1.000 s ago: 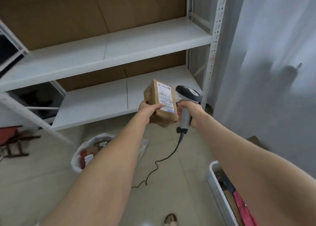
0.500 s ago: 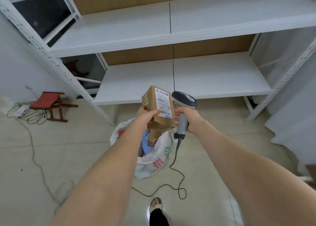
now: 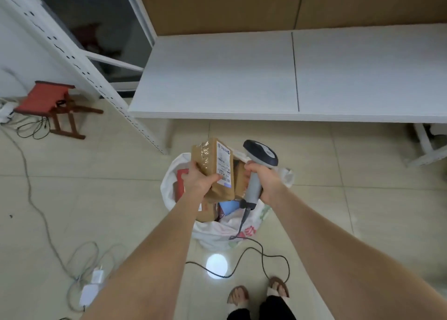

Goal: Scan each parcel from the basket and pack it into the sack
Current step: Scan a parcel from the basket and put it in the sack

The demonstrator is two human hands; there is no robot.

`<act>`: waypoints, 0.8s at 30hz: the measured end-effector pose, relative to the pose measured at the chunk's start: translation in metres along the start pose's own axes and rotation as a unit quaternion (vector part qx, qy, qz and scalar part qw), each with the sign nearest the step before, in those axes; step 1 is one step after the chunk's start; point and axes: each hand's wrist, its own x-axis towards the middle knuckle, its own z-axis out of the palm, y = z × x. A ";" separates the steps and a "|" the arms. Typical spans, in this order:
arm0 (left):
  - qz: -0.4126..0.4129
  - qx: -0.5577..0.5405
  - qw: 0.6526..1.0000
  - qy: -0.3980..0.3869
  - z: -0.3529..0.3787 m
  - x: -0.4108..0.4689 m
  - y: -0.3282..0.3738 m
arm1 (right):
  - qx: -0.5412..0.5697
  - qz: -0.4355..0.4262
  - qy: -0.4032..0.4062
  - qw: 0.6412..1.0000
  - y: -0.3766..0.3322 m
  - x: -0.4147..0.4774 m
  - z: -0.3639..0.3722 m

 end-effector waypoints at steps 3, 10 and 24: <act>0.007 0.023 1.000 0.002 0.037 0.047 -0.034 | -0.006 0.004 0.019 1.000 0.028 0.059 -0.002; 0.054 0.109 0.993 -0.009 0.124 0.140 -0.082 | -0.014 0.028 0.015 0.999 0.080 0.179 -0.012; 0.040 0.293 0.955 -0.023 0.146 0.165 -0.052 | 0.017 0.036 -0.008 0.999 0.076 0.203 -0.034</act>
